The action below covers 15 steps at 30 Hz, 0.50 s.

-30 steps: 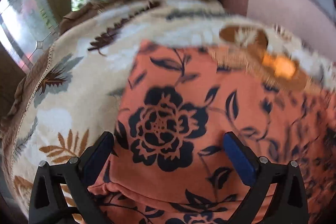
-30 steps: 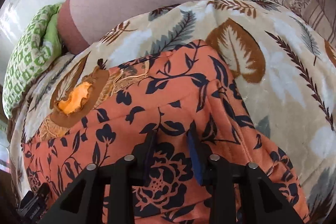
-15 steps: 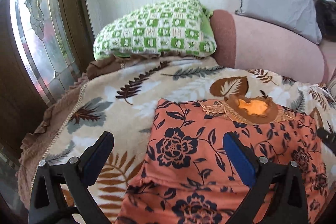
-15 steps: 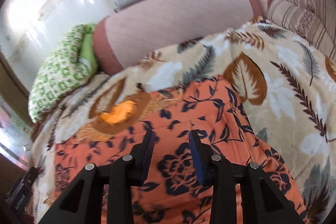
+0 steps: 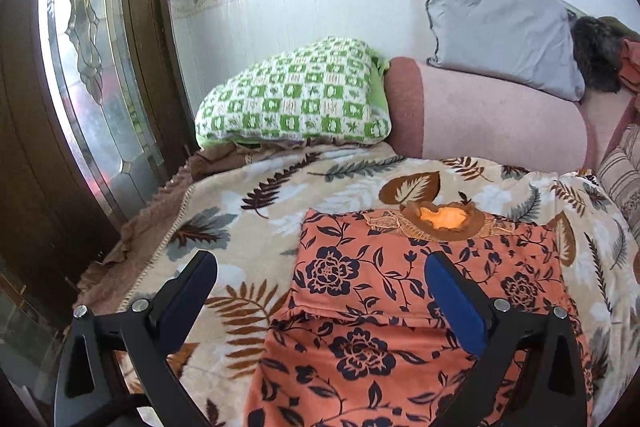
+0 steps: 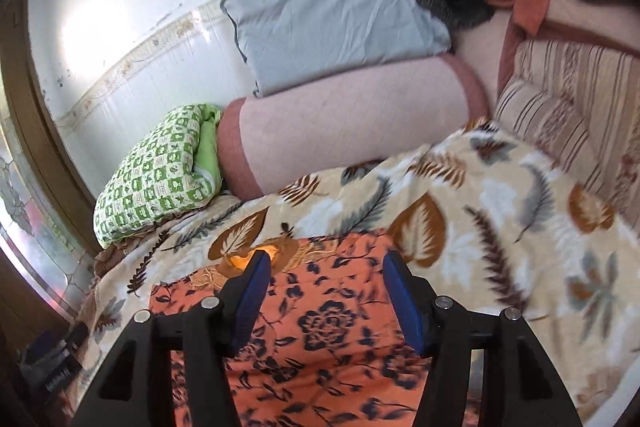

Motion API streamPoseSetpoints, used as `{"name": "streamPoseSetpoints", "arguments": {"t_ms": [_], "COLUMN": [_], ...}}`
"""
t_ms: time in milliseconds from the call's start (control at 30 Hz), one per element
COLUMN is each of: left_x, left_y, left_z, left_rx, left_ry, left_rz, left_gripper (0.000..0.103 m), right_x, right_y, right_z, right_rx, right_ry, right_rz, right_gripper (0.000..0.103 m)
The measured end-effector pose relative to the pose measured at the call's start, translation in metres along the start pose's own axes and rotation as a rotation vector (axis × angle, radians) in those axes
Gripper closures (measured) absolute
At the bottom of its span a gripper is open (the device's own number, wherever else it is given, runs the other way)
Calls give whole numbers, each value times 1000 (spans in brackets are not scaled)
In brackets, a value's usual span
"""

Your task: Fold small clothes

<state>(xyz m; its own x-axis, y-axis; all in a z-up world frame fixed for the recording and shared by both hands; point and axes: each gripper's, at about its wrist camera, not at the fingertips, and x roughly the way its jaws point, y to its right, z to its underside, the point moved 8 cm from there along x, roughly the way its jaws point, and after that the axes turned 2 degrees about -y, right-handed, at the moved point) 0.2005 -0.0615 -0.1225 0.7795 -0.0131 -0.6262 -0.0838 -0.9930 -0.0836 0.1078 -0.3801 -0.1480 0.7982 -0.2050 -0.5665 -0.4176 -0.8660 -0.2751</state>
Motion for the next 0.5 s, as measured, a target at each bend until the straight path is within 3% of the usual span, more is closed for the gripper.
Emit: {"name": "streamPoseSetpoints", "arguments": {"t_ms": [500], "left_x": [-99], "left_y": [-4], "left_z": [-16], "left_rx": [58], "left_ry": [129], "left_rz": [-33], "left_gripper": [0], "right_x": [-92], "right_y": [64], "right_z": [44], "right_rx": [-133], "right_ry": [-25], "right_rz": [98], "right_gripper": [41]}}
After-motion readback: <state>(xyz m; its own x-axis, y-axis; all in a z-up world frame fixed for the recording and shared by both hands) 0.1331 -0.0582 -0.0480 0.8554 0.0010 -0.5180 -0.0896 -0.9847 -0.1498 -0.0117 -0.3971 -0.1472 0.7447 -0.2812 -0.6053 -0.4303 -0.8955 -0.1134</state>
